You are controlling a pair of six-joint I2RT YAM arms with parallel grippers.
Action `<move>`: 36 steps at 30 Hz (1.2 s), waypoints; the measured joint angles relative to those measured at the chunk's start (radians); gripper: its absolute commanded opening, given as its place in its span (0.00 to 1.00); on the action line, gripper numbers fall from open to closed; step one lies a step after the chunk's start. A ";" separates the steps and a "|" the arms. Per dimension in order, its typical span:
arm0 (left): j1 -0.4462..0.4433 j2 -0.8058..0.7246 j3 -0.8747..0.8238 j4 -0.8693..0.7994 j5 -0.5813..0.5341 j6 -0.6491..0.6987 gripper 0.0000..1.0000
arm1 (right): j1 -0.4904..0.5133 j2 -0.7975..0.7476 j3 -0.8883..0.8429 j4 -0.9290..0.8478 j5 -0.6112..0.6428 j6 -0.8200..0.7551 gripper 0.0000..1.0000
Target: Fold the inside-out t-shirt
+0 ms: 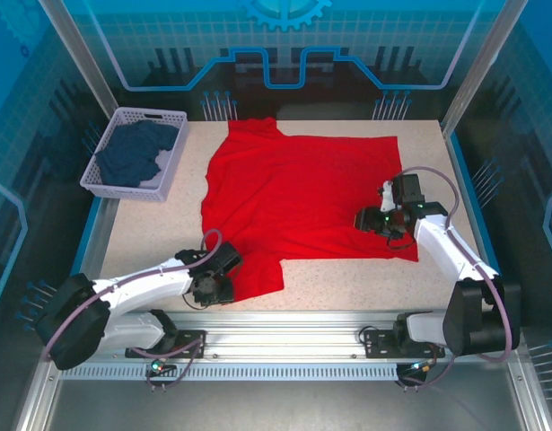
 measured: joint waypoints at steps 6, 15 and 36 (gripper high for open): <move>-0.014 0.007 0.005 -0.023 -0.032 -0.003 0.14 | 0.000 0.000 -0.001 0.000 0.005 0.000 0.61; -0.024 -0.028 0.002 0.005 -0.016 0.000 0.00 | -0.011 0.010 -0.001 -0.037 0.069 0.000 0.62; 0.034 -0.199 0.084 0.024 0.034 0.118 0.00 | -0.404 0.135 -0.032 -0.115 0.210 0.043 0.56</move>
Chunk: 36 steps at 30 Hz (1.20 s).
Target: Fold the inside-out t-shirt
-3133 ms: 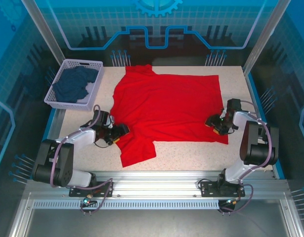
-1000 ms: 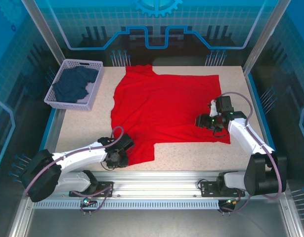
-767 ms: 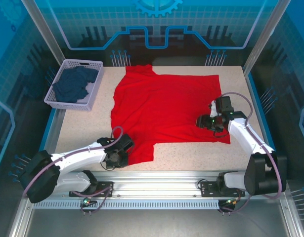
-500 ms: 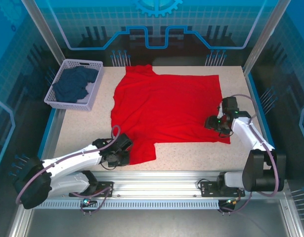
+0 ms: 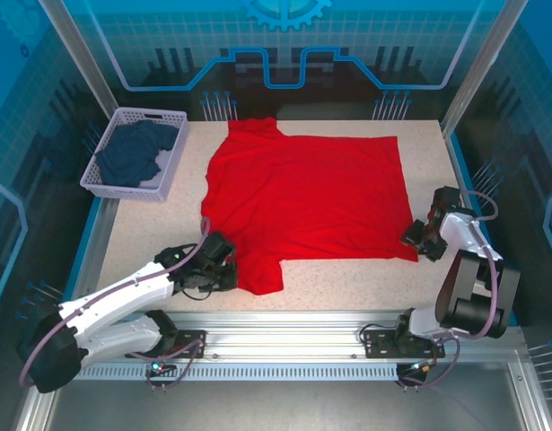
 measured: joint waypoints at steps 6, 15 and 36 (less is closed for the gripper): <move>0.029 -0.013 0.006 -0.010 0.014 0.042 0.00 | -0.047 0.042 0.000 -0.020 -0.001 0.006 0.55; 0.044 -0.013 0.006 -0.011 0.030 0.070 0.00 | -0.047 0.075 -0.053 -0.003 -0.033 0.033 0.47; 0.049 -0.034 0.014 -0.037 0.036 0.087 0.00 | -0.052 0.076 -0.053 0.061 -0.026 0.049 0.12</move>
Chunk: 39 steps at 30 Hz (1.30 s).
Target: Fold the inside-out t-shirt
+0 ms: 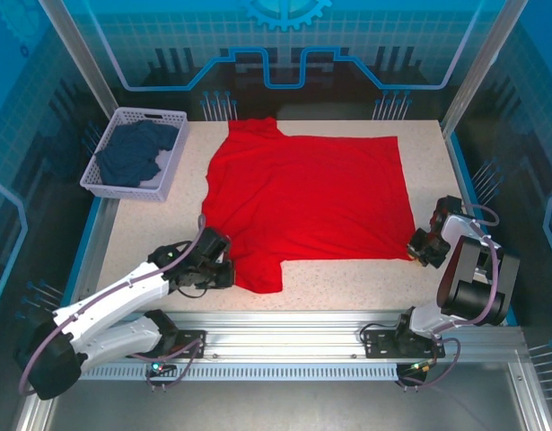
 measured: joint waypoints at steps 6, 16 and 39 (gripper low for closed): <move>0.033 -0.043 0.062 -0.043 0.024 0.023 0.00 | 0.000 -0.010 0.001 -0.002 0.000 -0.002 0.10; 0.259 -0.056 0.209 -0.132 0.133 0.134 0.00 | 0.000 -0.067 0.056 0.000 -0.019 0.000 0.08; 0.518 0.378 0.570 -0.040 0.229 0.250 0.00 | 0.138 0.189 0.400 0.026 -0.026 -0.047 0.11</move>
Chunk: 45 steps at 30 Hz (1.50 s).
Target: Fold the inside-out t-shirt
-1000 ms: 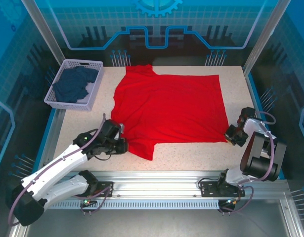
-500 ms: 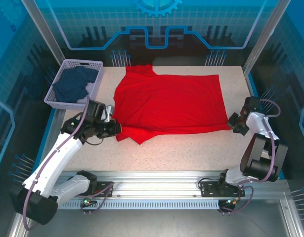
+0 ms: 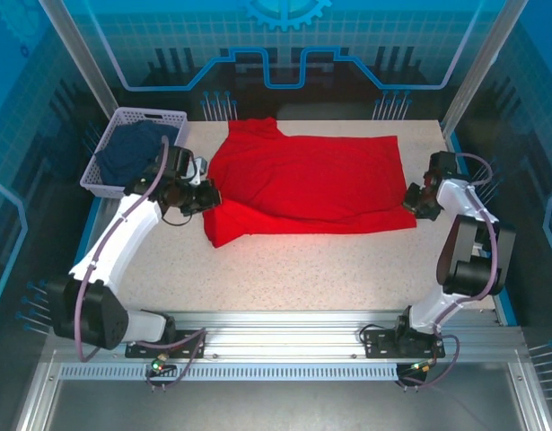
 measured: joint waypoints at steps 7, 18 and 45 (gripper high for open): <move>0.053 0.101 0.076 0.001 0.000 0.013 0.00 | 0.010 0.076 0.066 0.002 0.000 -0.012 0.11; 0.089 0.244 0.156 0.040 0.000 0.011 0.00 | 0.035 0.173 0.179 -0.001 -0.001 -0.022 0.12; 0.095 0.483 0.323 0.135 0.016 -0.037 0.00 | 0.041 0.258 0.278 -0.027 0.019 -0.037 0.11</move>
